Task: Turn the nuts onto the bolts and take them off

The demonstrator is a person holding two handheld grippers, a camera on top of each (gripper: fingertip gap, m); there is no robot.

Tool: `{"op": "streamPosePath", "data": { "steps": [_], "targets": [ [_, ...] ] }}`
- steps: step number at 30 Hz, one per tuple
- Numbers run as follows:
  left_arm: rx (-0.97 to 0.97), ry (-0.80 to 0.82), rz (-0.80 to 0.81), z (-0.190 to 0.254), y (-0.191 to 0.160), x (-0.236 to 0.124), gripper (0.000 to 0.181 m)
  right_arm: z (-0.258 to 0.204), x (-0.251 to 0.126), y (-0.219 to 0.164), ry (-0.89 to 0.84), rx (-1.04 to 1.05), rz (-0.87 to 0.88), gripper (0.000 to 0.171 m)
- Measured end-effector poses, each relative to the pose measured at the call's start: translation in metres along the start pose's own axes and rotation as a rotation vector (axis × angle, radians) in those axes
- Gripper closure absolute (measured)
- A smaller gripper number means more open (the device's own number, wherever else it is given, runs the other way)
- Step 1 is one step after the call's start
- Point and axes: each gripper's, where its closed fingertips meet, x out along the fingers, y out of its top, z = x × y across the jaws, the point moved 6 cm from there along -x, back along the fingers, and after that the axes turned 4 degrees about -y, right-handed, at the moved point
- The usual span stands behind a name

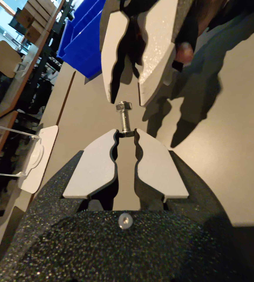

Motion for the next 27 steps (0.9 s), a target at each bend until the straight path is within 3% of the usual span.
{"op": "streamPosePath", "data": {
  "steps": [4, 6, 8, 14, 17, 19, 22, 27],
  "targets": [
    [-0.011, -0.063, 0.01, 0.005, 0.001, 0.003, 0.163, -0.008, 0.003, 0.0, -0.068, -0.2, -0.04, 0.14],
    [0.011, -0.067, -0.002, 0.008, 0.001, 0.005, 0.163, -0.013, 0.006, -0.002, -0.064, -0.241, -0.061, 0.151],
    [0.056, -0.039, -0.035, 0.008, 0.0, 0.005, 0.163, -0.013, 0.008, -0.004, -0.072, -0.231, -0.086, 0.151],
    [0.243, 0.137, -0.167, 0.007, -0.001, 0.007, 0.163, -0.002, 0.014, -0.011, -0.003, 0.174, -0.092, 0.152],
    [0.201, 0.124, -0.129, 0.006, 0.001, 0.007, 0.162, 0.004, 0.012, -0.014, 0.093, 0.374, -0.021, 0.151],
    [0.157, 0.103, -0.092, 0.004, 0.002, 0.005, 0.163, 0.008, 0.011, -0.011, 0.112, 0.417, 0.028, 0.132],
    [0.096, 0.066, -0.047, 0.002, 0.001, 0.002, 0.163, 0.01, 0.005, -0.007, 0.028, 0.214, 0.027, 0.125],
    [0.05, -0.011, -0.013, 0.005, 0.002, 0.002, 0.163, -0.003, 0.0, -0.003, -0.075, -0.217, -0.027, 0.132]
  ]
}}
